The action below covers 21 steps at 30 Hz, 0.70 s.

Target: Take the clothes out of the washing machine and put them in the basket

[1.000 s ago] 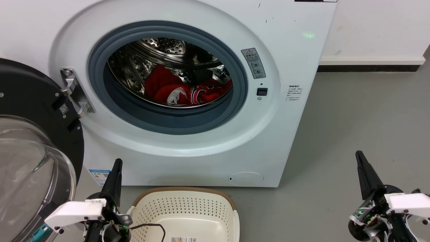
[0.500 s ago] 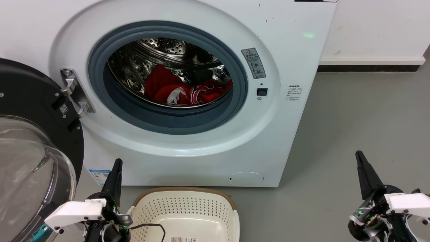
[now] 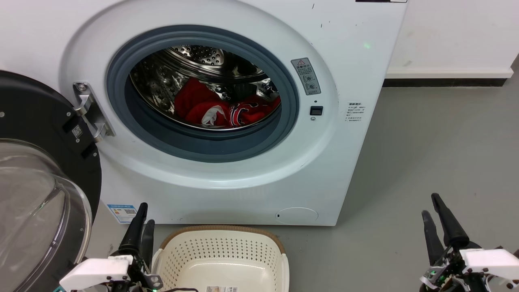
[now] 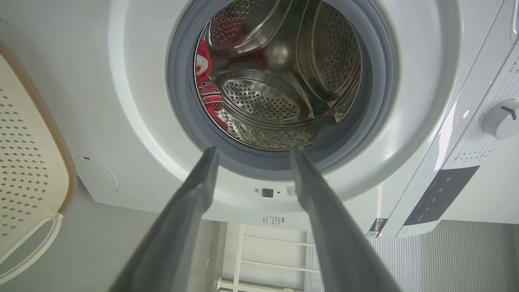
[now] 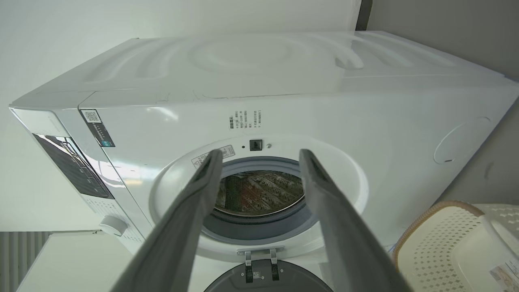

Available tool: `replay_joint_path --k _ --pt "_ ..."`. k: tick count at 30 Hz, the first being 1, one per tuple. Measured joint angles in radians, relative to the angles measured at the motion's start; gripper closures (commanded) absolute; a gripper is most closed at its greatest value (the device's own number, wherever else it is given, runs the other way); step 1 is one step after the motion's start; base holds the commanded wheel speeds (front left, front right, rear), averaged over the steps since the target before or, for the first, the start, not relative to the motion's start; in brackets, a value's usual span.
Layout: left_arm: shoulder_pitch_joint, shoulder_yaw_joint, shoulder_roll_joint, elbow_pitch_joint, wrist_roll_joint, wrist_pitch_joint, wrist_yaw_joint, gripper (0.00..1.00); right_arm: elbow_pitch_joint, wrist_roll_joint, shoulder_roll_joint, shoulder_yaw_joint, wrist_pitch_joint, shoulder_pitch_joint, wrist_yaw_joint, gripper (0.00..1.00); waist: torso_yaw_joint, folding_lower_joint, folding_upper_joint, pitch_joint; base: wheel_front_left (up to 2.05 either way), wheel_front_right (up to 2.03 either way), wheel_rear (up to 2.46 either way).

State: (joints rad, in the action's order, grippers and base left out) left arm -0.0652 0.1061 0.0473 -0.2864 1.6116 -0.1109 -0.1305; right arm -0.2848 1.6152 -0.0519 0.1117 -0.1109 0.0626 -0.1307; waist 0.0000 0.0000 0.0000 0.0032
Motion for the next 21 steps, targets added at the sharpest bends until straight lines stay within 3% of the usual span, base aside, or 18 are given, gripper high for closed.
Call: replay_joint_path --k 8,21 --pt "0.004 0.004 0.0 0.024 -0.071 0.04 0.001 0.0 0.011 -0.071 0.0 -0.002 0.04 -0.005 0.0 0.0 0.0 0.0 0.0 0.001 0.0 0.0 0.0" --pt "0.018 -0.025 0.0 0.116 -0.362 0.098 0.064 0.0 0.123 -0.403 0.001 -0.017 0.096 -0.027 0.0 0.0 0.001 0.0 0.0 0.006 0.0 0.0 0.0"
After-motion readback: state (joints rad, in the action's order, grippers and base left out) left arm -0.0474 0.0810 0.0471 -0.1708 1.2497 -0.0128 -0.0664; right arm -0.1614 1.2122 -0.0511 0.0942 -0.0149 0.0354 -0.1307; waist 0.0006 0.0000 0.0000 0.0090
